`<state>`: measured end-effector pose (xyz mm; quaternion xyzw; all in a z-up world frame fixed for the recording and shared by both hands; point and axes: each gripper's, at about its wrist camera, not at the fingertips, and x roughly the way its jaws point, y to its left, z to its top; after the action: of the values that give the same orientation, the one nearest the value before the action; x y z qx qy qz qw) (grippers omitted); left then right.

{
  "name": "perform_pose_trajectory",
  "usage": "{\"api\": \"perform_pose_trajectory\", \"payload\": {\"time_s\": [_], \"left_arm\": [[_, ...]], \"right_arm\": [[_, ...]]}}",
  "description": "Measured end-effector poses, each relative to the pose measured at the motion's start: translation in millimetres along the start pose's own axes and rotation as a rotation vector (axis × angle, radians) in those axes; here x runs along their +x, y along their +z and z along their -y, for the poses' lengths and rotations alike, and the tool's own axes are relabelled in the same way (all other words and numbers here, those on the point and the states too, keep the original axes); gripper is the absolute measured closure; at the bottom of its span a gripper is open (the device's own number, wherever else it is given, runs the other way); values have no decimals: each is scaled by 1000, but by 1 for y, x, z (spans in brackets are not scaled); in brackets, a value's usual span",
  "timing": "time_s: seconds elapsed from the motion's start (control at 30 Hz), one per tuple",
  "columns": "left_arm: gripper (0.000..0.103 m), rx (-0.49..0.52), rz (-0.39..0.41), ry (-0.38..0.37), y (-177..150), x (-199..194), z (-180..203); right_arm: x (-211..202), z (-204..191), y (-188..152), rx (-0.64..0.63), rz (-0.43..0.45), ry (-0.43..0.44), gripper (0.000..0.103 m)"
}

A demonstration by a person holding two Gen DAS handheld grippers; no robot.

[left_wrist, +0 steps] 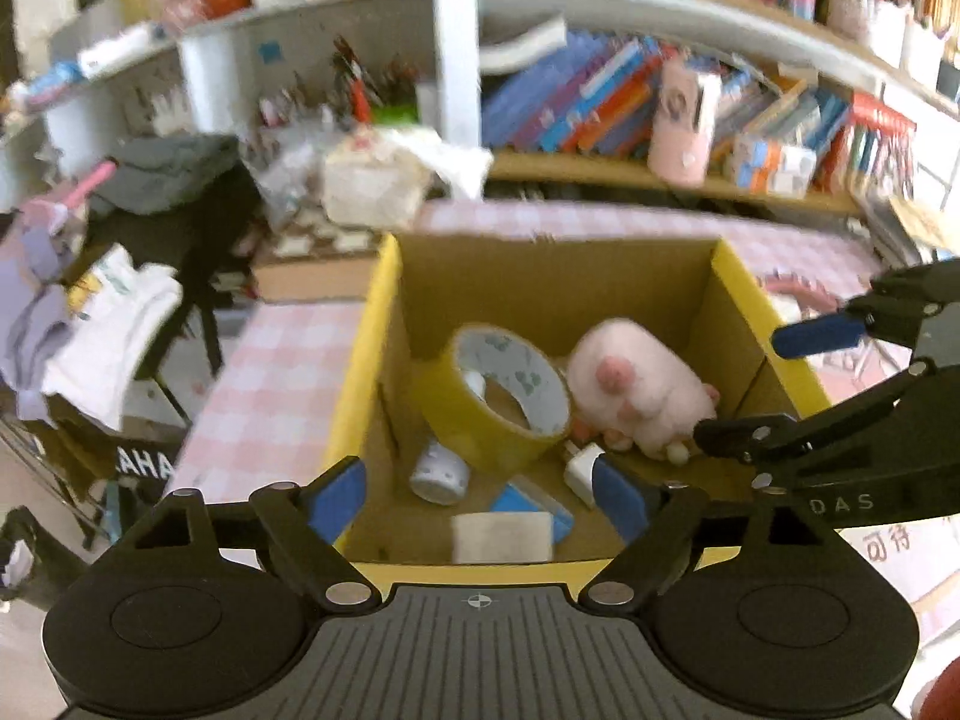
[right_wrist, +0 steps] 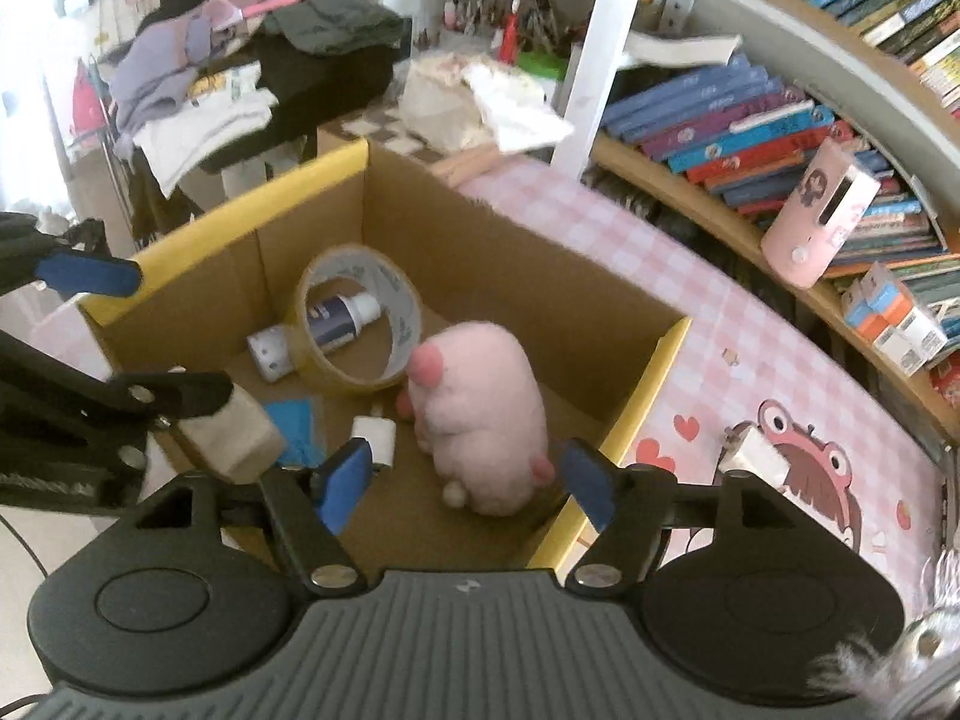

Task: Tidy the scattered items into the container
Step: 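Lower the foam block into the box with left tool while right tool lowers the charger in, then open left tool to release the foam block while right tool releases the charger, then withdraw both open tools from the box toward the white items on the mat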

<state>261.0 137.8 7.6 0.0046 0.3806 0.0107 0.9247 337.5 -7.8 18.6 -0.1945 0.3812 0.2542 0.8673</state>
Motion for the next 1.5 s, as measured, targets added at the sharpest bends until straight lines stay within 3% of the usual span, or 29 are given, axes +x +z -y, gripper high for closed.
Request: {"api": "perform_pose_trajectory", "payload": {"time_s": [0.13, 0.3, 0.6, 0.97, 1.5], "left_arm": [[14, -43, 40, -24, -3, -15, -5], [14, 23, 71, -16, -3, -30, 2], [13, 55, 137, -54, -19, -72, 13], [11, 59, 126, -91, -69, -118, 15], [11, 81, 92, -106, -124, -142, 29]], "right_arm": [[-20, -7, 2, 29, 74, -18, 28], [-41, -15, -2, 81, 137, -65, 28], [-87, -30, -35, 219, 190, -160, 28], [-135, -76, -94, 284, 193, -217, 24], [-167, -113, -157, 328, 174, -315, 20]]}}
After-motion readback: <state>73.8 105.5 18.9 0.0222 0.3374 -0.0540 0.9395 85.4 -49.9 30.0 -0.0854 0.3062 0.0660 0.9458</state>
